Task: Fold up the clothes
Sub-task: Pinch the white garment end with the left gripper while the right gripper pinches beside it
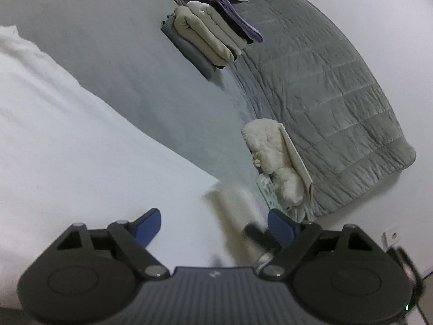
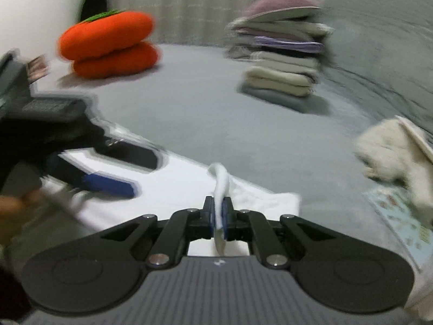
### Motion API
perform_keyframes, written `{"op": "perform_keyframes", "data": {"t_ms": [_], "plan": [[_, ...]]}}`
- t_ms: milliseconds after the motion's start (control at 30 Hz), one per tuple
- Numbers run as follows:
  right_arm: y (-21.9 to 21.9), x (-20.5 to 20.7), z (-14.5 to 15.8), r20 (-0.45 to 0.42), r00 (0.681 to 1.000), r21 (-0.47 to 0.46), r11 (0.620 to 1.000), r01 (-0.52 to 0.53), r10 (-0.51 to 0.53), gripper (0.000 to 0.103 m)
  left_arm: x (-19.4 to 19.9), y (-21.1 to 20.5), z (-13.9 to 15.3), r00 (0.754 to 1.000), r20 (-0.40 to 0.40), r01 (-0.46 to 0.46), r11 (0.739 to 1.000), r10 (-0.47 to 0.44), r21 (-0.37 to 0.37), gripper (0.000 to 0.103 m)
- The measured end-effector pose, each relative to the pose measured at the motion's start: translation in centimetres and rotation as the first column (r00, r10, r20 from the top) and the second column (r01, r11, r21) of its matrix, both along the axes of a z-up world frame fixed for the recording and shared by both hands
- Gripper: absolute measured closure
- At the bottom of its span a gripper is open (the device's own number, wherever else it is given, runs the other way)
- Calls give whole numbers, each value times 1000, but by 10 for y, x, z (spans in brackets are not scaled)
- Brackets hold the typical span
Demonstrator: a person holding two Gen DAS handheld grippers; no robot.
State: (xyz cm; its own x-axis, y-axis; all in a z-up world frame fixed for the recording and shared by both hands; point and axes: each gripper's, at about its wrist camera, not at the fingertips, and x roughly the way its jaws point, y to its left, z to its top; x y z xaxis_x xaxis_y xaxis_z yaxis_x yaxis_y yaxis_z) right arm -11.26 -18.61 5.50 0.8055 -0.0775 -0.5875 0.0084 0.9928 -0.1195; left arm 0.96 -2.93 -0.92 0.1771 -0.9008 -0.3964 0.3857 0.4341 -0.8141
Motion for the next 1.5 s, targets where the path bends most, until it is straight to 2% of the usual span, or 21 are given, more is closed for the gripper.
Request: {"op": "perform_keyframes", "data": {"t_ms": [167, 367, 467, 567, 633, 700, 867, 933, 1067, 1200, 1333, 1500], "plan": [[23, 0, -9, -28, 996, -25, 996, -80, 79, 96, -2, -6, 1, 1000, 12, -11, 1000, 11, 12, 18], [35, 1, -11, -33, 995, -23, 995, -98, 97, 96, -2, -8, 2, 999, 13, -30, 998, 29, 47, 30], [43, 1, -8, -23, 993, -10, 993, -114, 113, 96, 0, -7, 0, 999, -2, -49, 997, 49, 59, 40], [52, 3, -10, -21, 990, -9, 990, -138, 138, 96, 2, -5, -1, 996, -13, -86, 993, 87, 79, 55], [57, 4, -12, -20, 989, -4, 989, -147, 147, 96, 2, -3, -2, 994, -5, -111, 988, 112, 110, 71], [60, 6, -13, -19, 988, 6, 988, -156, 156, 96, 3, -1, -3, 990, 13, -138, 979, 138, 149, 98], [66, 21, -12, -5, 986, 97, 981, -168, 169, 96, 10, 12, 8, 980, 86, -196, 951, 180, 238, 101], [68, 32, -10, 4, 984, 150, 973, -177, 178, 96, 14, 18, 16, 975, 130, -210, 933, 179, 291, 101], [74, 57, -3, 22, 978, 267, 942, -205, 206, 96, 23, 31, 31, 959, 234, -247, 874, 159, 419, 101], [90, 79, -1, 32, 970, 357, 904, -236, 241, 96, 34, 54, 40, 941, 284, -303, 829, 183, 470, 101], [110, 98, 0, 41, 959, 405, 872, -273, 281, 96, 43, 78, 49, 921, 321, -363, 789, 221, 496, 101], [136, 119, 3, 69, 942, 442, 836, -325, 330, 96, 53, 102, 63, 881, 394, -453, 708, 263, 541, 101]]}}
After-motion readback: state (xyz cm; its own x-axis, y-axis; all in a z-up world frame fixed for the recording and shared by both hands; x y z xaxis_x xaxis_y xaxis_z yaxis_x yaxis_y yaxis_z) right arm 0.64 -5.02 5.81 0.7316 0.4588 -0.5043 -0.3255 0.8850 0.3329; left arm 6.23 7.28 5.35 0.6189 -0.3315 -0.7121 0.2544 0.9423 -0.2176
